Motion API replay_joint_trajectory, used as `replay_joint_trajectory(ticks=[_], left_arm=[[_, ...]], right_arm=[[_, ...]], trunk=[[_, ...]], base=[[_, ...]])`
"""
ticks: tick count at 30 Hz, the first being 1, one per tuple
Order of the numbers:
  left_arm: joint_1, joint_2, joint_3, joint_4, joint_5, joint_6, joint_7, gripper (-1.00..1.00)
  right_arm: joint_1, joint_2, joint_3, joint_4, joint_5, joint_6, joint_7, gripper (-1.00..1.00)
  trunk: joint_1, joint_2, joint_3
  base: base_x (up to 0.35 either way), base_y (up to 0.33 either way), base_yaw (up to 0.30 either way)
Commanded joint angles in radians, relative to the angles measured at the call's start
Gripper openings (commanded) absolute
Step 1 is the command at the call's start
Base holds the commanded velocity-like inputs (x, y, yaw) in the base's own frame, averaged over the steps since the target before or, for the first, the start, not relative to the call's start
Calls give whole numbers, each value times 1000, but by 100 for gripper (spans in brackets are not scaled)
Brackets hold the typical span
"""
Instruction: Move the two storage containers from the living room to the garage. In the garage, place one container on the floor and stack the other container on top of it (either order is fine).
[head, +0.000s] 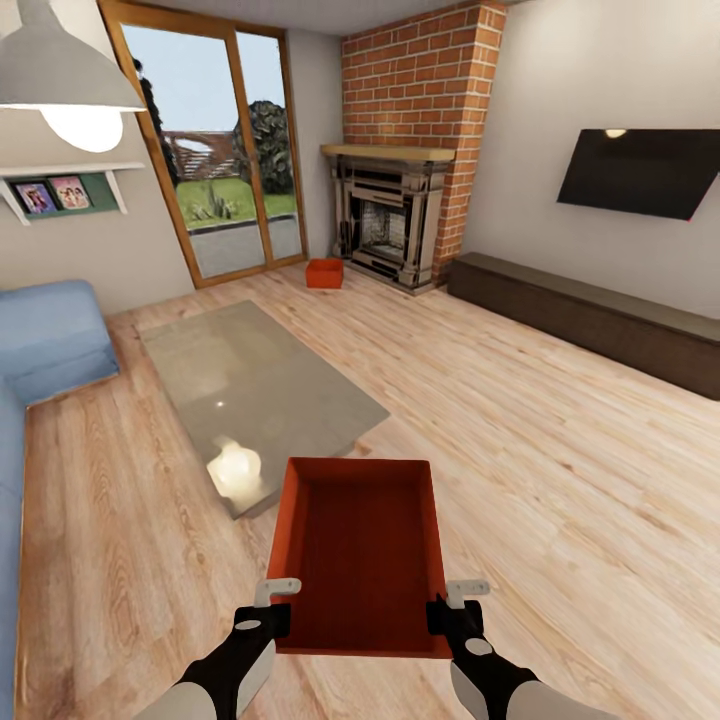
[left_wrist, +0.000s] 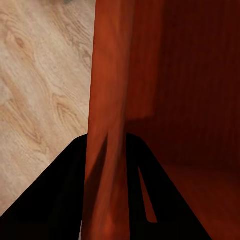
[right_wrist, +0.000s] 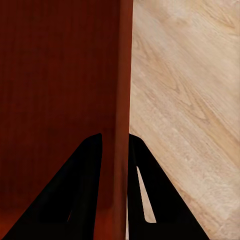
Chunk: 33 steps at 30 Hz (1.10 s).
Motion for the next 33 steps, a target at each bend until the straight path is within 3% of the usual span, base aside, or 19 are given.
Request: replay_joint_trajectory(ticks=[1, 21, 33], left_arm=[[0, 0, 9, -3, -8, 7, 11, -100], [0, 0, 9, -3, -8, 7, 11, -100], [0, 0, 9, -5, -8, 6, 12, -100]], right_arm=[[-1, 0, -30, 1, -7, -4, -11, -100], [-1, 0, -30, 1, -7, -4, -11, -100], [-1, 0, -30, 1, -7, -5, -11, -100]], trunk=[[1, -2, -1], [1, -2, 1], [1, -2, 19]], base=[[0, 0, 0], [0, 0, 0], [0, 0, 0]])
